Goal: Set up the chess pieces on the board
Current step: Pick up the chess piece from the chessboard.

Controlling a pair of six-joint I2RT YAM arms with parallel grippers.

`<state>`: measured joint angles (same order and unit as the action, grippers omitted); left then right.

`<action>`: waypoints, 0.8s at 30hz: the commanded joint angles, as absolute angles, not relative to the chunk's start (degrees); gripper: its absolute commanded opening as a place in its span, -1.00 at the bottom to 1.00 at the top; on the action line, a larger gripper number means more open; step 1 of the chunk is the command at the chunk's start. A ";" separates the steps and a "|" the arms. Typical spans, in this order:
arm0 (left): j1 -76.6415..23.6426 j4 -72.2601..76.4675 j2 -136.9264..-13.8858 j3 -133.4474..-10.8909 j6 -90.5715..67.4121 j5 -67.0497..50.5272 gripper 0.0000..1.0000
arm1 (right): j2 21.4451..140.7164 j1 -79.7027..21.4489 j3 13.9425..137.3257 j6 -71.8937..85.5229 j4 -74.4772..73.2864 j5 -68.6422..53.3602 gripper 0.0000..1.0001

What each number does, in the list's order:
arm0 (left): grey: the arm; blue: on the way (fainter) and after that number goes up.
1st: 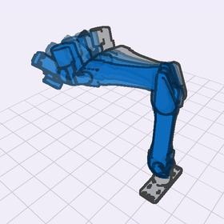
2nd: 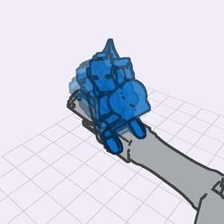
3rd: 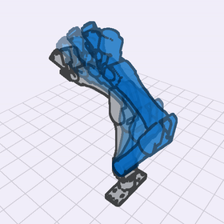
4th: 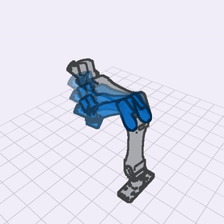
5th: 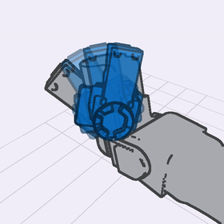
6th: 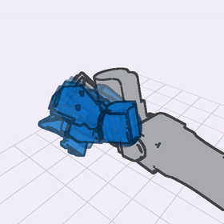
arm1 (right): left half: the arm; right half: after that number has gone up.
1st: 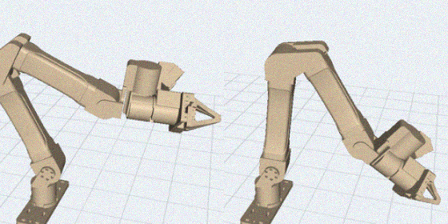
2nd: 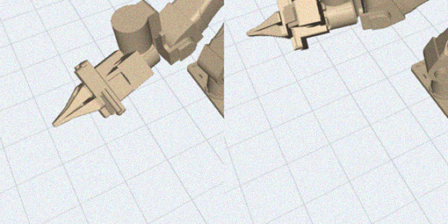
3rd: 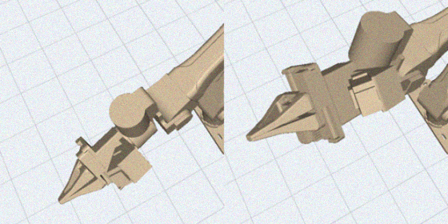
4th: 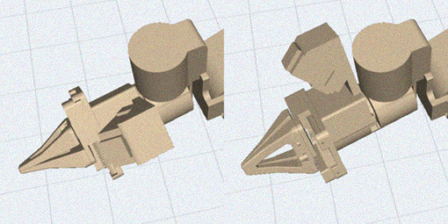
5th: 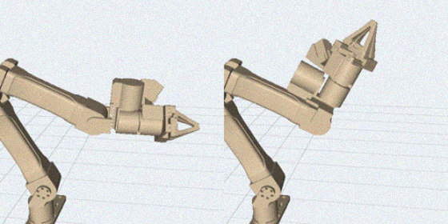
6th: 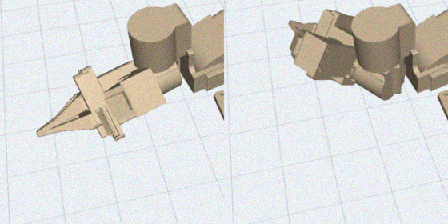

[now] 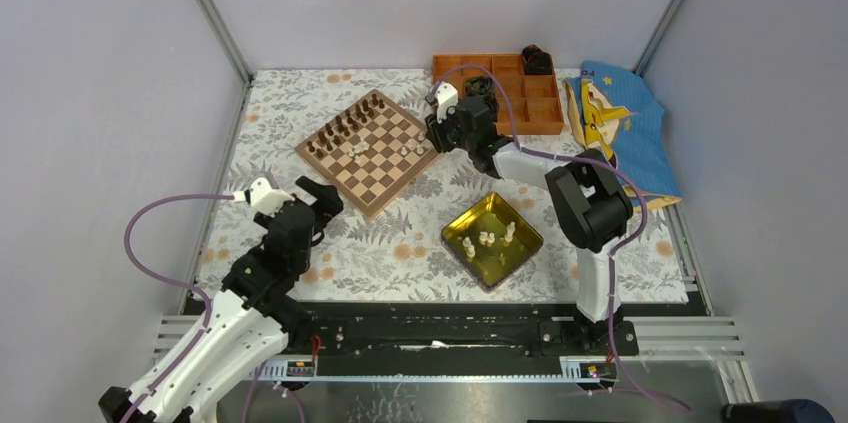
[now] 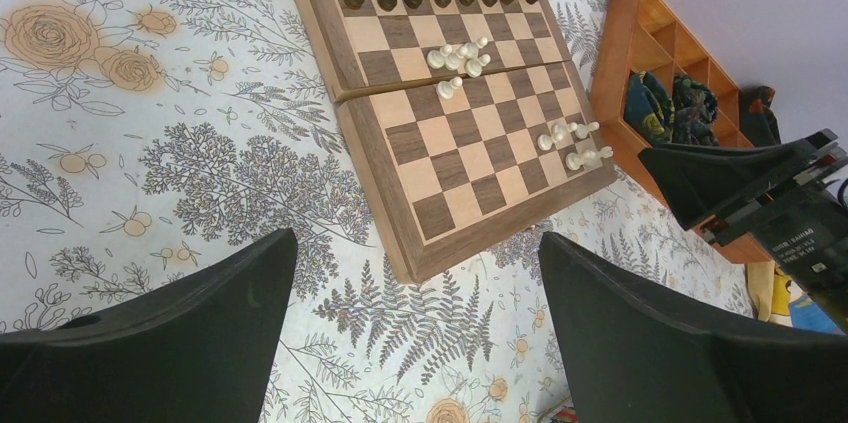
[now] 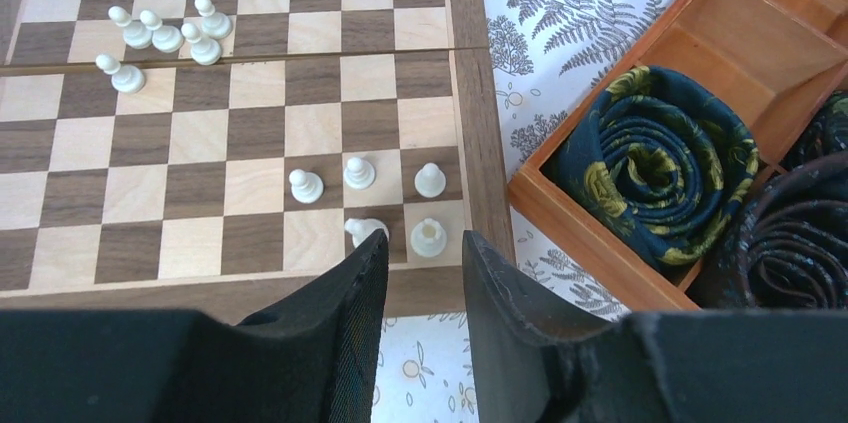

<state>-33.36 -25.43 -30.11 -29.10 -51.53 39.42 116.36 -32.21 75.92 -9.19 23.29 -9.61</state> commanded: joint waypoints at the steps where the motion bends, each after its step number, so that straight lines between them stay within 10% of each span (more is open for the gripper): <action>1: -33.66 -23.79 -29.68 -28.65 -51.46 40.05 0.97 | 110.23 -32.73 73.83 -9.85 24.93 -10.31 -0.20; 24: -33.66 -23.80 -28.74 -29.44 -51.35 39.60 0.97 | 128.24 -43.18 103.64 -14.94 8.08 -18.87 -0.20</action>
<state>-33.36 -25.43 -29.26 -29.10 -51.53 39.38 125.10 -43.46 99.44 -14.72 8.40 -18.15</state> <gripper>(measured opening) 0.986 0.406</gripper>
